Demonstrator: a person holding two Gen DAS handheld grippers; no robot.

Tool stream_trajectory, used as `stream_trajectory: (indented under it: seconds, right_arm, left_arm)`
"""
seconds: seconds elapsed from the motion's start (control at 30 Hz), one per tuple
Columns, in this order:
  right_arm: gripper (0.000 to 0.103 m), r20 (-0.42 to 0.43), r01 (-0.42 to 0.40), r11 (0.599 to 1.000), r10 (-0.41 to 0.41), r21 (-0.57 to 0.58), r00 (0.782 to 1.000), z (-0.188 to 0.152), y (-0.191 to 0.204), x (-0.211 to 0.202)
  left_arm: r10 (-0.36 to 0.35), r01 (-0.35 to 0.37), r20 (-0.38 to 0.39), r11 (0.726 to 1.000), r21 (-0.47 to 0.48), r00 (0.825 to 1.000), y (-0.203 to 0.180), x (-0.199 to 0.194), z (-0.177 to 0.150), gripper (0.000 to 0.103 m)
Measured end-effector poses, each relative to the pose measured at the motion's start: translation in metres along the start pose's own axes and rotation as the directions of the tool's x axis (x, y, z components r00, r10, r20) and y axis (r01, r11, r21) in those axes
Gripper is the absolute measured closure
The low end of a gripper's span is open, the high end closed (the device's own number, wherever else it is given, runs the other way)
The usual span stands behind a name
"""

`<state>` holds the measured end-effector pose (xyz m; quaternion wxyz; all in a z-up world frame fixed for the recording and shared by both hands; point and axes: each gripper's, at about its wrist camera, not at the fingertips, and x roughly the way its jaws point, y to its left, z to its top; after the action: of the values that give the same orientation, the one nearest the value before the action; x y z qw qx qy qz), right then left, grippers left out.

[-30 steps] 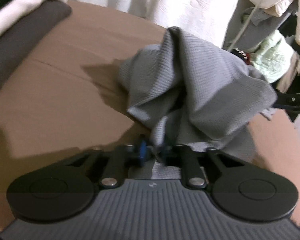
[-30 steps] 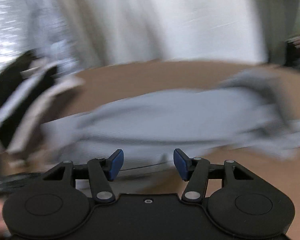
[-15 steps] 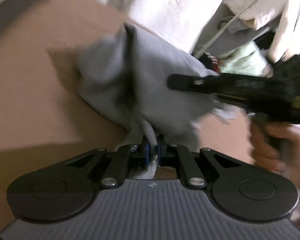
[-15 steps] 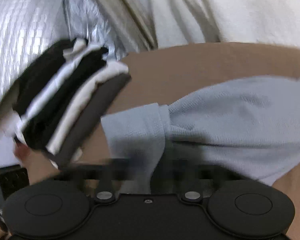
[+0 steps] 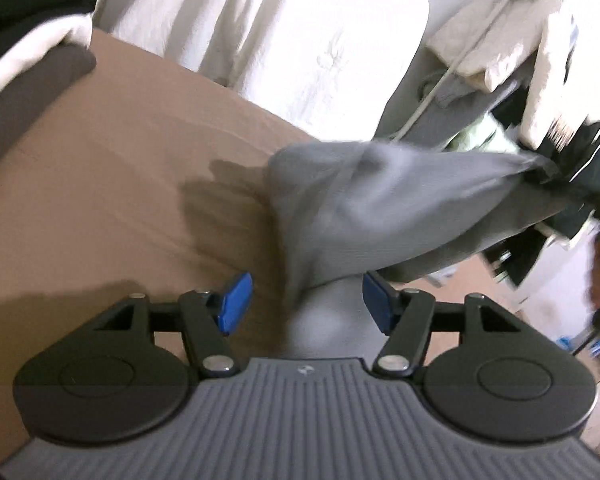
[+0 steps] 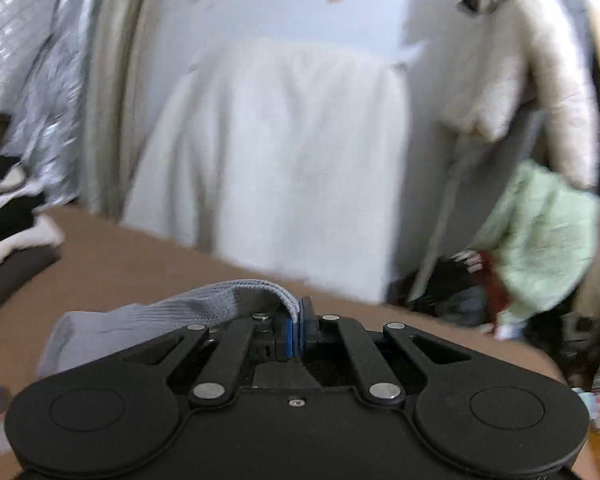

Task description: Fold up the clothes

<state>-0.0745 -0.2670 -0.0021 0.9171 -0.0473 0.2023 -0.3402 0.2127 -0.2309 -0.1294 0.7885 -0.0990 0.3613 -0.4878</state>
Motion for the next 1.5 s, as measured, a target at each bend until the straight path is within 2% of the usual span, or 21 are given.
stream_trajectory:
  seconds: [0.1,0.27,0.33,0.47,0.53,0.6,0.63,0.7,0.73,0.77,0.83,0.9,0.97,1.0,1.03,1.17,1.23,1.3,1.4,1.47,1.5]
  right_arm:
    - [0.1,0.079,0.119,0.989,-0.112,-0.09,0.991,-0.003,-0.01,-0.016]
    - [0.1,0.057,0.104,0.994,-0.102,-0.038,0.993,-0.008,-0.034,-0.015]
    - [0.1,0.05,0.102,0.995,-0.101,-0.018,0.994,-0.011,-0.042,-0.012]
    - [0.1,0.032,0.088,0.996,-0.088,0.026,0.996,-0.011,-0.052,-0.004]
    - [0.1,0.022,0.089,0.996,-0.09,0.024,0.996,-0.015,-0.057,0.001]
    - [0.1,0.008,0.089,0.996,-0.089,0.024,0.996,-0.02,-0.061,0.005]
    - [0.1,-0.001,0.079,0.996,-0.079,0.035,0.997,-0.024,-0.064,0.008]
    - [0.1,-0.014,0.065,0.996,-0.064,0.067,0.998,-0.028,-0.07,0.01]
    - [0.1,-0.017,0.06,0.994,-0.059,0.086,0.998,-0.03,-0.073,0.011]
    - [0.1,-0.02,0.056,0.993,-0.054,0.106,0.998,-0.031,-0.077,0.011]
    - [0.1,0.003,0.059,0.991,-0.059,0.117,0.998,-0.029,-0.08,0.006]
    - [0.1,0.061,0.065,0.989,-0.073,0.131,0.995,-0.017,-0.084,-0.009]
    - [0.1,0.12,0.031,0.982,-0.054,0.188,0.991,-0.006,-0.09,-0.029]
    - [0.1,0.149,-0.002,0.974,-0.033,0.226,0.988,-0.001,-0.093,-0.039]
    - [0.1,0.174,-0.063,0.961,0.016,0.269,0.985,0.001,-0.094,-0.05]
    - [0.1,0.224,-0.36,0.852,0.293,0.381,0.93,-0.02,-0.083,-0.081]
    - [0.1,0.177,-0.463,0.777,0.43,0.427,0.885,-0.046,-0.068,-0.082]
    - [0.1,0.102,-0.519,0.713,0.54,0.472,0.835,-0.075,-0.049,-0.077]
    - [0.099,-0.069,-0.521,0.712,0.618,0.47,0.783,-0.106,-0.015,-0.058]
    - [0.099,-0.182,-0.531,0.706,0.666,0.469,0.724,-0.123,0.008,-0.044]
    - [0.099,-0.206,-0.523,0.724,0.653,0.45,0.729,-0.127,0.021,-0.048]
  left_arm:
    - [0.0,0.0,0.004,0.999,0.032,1.0,-0.008,0.004,-0.006,0.035]
    - [-0.035,0.035,-0.002,0.998,0.055,0.999,-0.019,0.023,-0.005,0.026]
    - [-0.06,0.063,-0.069,0.997,0.045,0.996,-0.019,0.042,-0.008,0.02]
    - [0.018,0.012,-0.241,0.993,0.121,0.97,-0.025,0.09,-0.016,0.019]
    - [0.016,0.02,-0.225,0.987,0.156,0.974,-0.029,0.102,-0.016,0.035]
    - [-0.012,0.042,-0.245,0.992,0.121,0.969,-0.027,0.107,-0.008,0.091]
    - [-0.023,0.051,-0.259,0.994,0.1,0.966,-0.026,0.11,-0.003,0.091]
    - [0.112,-0.06,-0.179,0.961,0.271,0.977,-0.045,0.105,0.013,0.093]
    - [0.196,-0.144,-0.095,0.909,0.391,0.976,-0.058,0.099,0.024,0.094]
    - [0.239,-0.21,-0.012,0.875,0.437,0.971,-0.067,0.09,0.042,0.096]
    - [0.272,-0.302,0.132,0.854,0.423,0.953,-0.075,0.067,0.087,0.097]
    - [0.284,-0.385,0.294,0.839,0.384,0.913,-0.085,0.033,0.129,0.097]
    - [0.275,-0.479,0.463,0.777,0.409,0.842,-0.104,-0.006,0.149,0.097]
    - [0.266,-0.504,0.509,0.758,0.414,0.819,-0.109,-0.025,0.153,0.097]
    - [0.259,-0.505,0.523,0.76,0.408,0.812,-0.11,-0.042,0.156,0.097]
    - [0.351,-0.485,0.409,0.824,0.292,0.842,-0.069,-0.081,0.127,0.097]
    - [0.406,-0.455,0.259,0.874,0.169,0.876,-0.032,-0.084,0.089,0.096]
    - [0.446,-0.449,0.081,0.893,0.033,0.891,0.008,-0.076,0.042,0.096]
    - [0.503,-0.514,-0.161,0.858,-0.029,0.849,0.048,-0.054,-0.012,0.098]
    - [0.513,-0.522,-0.15,0.853,-0.022,0.845,0.045,-0.056,-0.011,0.098]
    - [0.517,-0.524,-0.129,0.852,-0.02,0.846,0.041,-0.059,-0.007,0.098]
